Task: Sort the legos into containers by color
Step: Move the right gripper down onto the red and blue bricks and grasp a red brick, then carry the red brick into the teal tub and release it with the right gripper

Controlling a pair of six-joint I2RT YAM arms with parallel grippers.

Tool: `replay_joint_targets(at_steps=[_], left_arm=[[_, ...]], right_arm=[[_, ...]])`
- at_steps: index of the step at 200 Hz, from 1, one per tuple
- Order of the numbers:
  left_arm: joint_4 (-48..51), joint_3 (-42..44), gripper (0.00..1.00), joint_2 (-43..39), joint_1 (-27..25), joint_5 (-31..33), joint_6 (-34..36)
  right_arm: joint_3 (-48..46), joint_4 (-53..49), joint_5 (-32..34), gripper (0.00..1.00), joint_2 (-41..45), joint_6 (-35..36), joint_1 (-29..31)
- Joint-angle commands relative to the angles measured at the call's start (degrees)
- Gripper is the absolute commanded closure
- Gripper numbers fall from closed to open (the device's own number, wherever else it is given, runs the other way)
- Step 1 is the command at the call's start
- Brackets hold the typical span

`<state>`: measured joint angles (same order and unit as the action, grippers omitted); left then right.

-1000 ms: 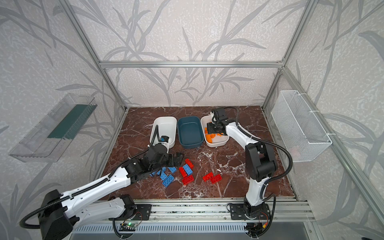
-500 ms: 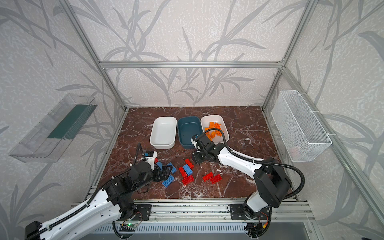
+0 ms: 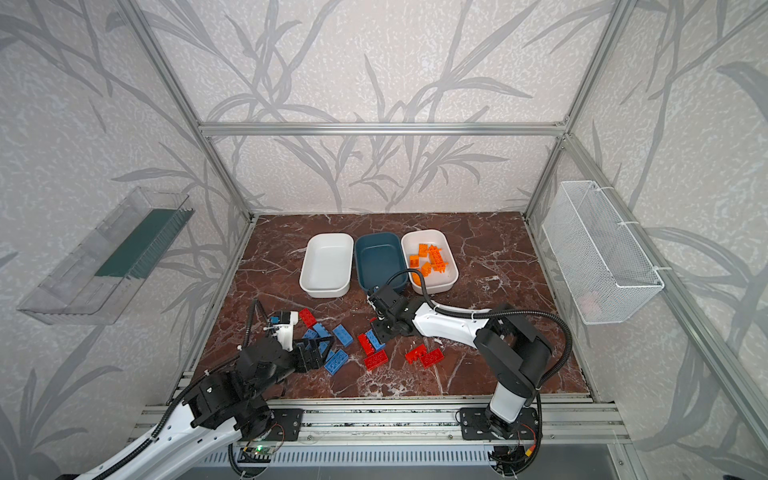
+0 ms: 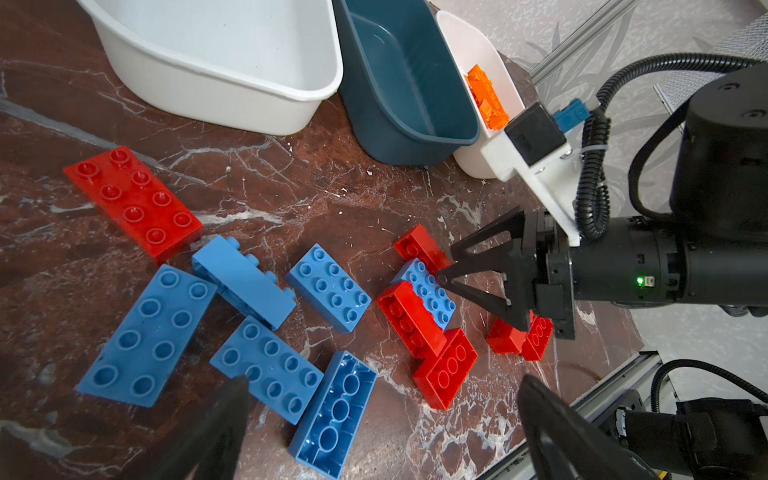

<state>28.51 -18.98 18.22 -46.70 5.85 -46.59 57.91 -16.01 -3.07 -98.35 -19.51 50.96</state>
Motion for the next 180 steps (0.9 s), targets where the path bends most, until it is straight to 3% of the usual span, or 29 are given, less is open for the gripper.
replay_joint_targets(at_steps=[1, 39, 77, 180], left_arm=[[2.0, 0.9, 0.01, -1.0, 0.1, 0.3, -1.4], [2.5, 0.9, 0.01, -1.5, 0.1, 0.5, -1.2], [2.7, 0.7, 0.01, -1.5, 0.1, 0.6, -1.1], [-0.9, 1.6, 0.01, -0.8, 0.1, 2.0, -0.2]], right_arm=[[1.9, 0.3, 1.4, 0.55, -1.8, -0.2, 0.2], [3.0, -0.5, 1.9, 0.63, -4.1, 0.2, 0.3], [3.6, -2.1, 2.9, 0.77, -3.1, 0.4, 0.3], [8.8, -8.5, 12.6, 0.79, 10.6, 6.9, -0.6]])
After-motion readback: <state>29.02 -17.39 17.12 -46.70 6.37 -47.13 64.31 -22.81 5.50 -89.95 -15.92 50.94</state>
